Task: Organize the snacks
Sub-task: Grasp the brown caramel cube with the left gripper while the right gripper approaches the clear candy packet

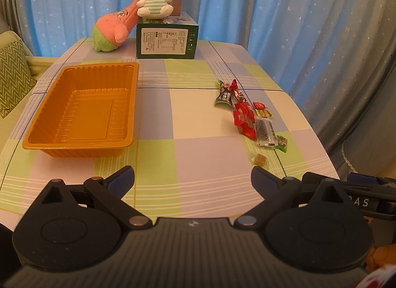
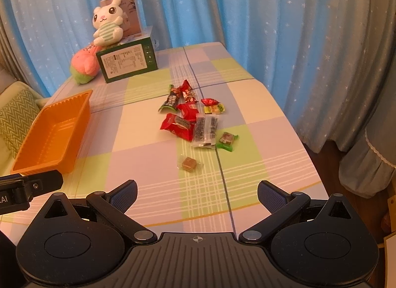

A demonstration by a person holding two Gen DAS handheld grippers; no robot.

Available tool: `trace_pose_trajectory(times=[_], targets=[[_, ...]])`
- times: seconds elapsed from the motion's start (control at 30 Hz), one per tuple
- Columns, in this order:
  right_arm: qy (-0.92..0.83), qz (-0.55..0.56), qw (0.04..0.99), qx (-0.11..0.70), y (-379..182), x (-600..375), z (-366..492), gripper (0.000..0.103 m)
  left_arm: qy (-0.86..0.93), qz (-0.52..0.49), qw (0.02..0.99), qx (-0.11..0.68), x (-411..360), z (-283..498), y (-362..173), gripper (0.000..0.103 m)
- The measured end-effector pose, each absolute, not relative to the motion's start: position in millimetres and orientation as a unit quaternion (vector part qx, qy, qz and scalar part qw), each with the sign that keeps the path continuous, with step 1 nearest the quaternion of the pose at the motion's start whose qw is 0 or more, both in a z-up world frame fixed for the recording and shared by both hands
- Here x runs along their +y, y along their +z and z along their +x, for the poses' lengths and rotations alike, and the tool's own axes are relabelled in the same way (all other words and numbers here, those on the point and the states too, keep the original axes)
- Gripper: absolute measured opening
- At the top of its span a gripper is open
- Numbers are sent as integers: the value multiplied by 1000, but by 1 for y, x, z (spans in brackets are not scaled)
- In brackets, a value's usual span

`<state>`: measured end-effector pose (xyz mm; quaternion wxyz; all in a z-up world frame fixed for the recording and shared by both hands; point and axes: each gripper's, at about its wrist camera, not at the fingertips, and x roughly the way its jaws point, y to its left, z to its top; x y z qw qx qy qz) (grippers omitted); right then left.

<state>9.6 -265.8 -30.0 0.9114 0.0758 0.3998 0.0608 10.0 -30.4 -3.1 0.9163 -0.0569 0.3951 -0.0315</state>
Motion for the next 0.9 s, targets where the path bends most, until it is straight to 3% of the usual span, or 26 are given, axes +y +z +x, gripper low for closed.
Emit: trace_pose_trajectory(times=[0.4,0.6,0.67,0.7,0.9], targets=[[26,120,915,385,-53,-300,31,102,-78,-58,910,404,-55,48,-36,93],[21,125,915,383,-65,-313,50,102,-123,-49,904,407,-78,76,-59,84],[19,125,915,384,-70,-317,57,95,-142,-46,901,408,-86,85,-68,80],[19,126,914,386,-73,-318,60,87,-154,-46,898,409,-90,89,-72,78],[6,146,908,393,-89,-330,77,80,-214,-8,892,399,-120,105,-96,62]])
